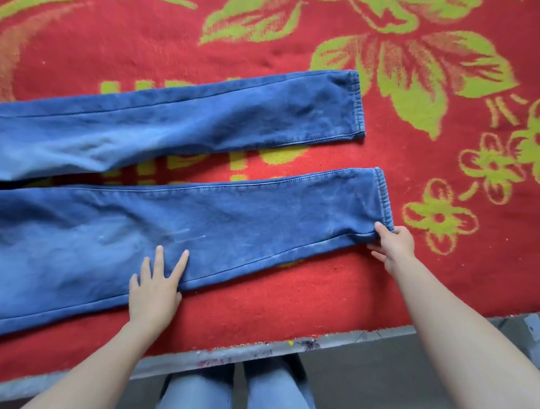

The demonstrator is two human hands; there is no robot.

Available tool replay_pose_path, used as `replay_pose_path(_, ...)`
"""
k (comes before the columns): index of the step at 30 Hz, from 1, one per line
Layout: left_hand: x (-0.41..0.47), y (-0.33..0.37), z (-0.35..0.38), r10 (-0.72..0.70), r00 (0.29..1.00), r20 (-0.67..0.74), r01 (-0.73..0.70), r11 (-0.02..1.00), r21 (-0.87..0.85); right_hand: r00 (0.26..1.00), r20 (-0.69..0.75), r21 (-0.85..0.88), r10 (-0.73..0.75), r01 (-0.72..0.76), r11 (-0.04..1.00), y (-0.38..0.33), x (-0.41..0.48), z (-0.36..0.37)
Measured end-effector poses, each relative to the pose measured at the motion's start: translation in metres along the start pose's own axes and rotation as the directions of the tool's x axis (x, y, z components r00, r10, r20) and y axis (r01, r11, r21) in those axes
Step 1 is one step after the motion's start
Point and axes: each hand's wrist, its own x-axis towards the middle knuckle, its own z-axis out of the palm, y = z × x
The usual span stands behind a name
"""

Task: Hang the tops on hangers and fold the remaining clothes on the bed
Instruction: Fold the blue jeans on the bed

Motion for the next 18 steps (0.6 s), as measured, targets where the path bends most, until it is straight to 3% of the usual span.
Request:
replay_pose_path(2, 0.001, -0.005, -0.004, 0.067, 0.998, 0.008, -0.067, 0.998, 0.017, 0.995, -0.086, 0.104, -0.059, 0.067, 0.992, -0.008, 0.002, -0.006)
replay_pose_path(4, -0.001, -0.009, -0.005, 0.187, 0.98, -0.07, -0.187, 0.982, -0.002, 0.966, -0.221, 0.121, -0.134, 0.164, 0.979, -0.016, 0.006, -0.019)
replay_pose_path(6, -0.007, -0.001, -0.005, 0.323, 0.931, -0.17, -0.328, 0.945, -0.004, 0.918, -0.354, 0.082, -0.18, 0.223, 0.971, -0.018, 0.01, -0.034)
replay_pose_path(8, -0.018, 0.009, -0.004, 0.412, 0.897, -0.163, -0.413, 0.91, 0.026, 0.883, -0.426, -0.029, -0.196, 0.203, 0.979, -0.015, 0.011, -0.044)
replay_pose_path(10, -0.024, 0.015, -0.001, 0.429, 0.898, -0.096, -0.425, 0.903, 0.063, 0.906, -0.377, -0.249, -0.19, 0.099, 0.964, -0.01, 0.009, -0.045)
replay_pose_path(12, -0.019, 0.016, 0.001, 0.416, 0.909, -0.01, -0.414, 0.906, 0.092, 0.939, -0.281, -0.562, -0.197, 0.005, 0.827, -0.016, -0.001, -0.035)
replay_pose_path(14, -0.011, 0.015, -0.005, 0.391, 0.917, -0.079, -0.385, 0.919, 0.083, 0.946, -0.129, -0.694, -0.297, 0.128, 0.709, -0.033, -0.01, -0.011)
replay_pose_path(18, 0.022, 0.008, -0.043, 0.252, 0.943, -0.218, -0.253, 0.967, 0.027, 0.907, 0.155, -0.707, -0.392, 0.379, 0.597, -0.067, -0.025, 0.049)
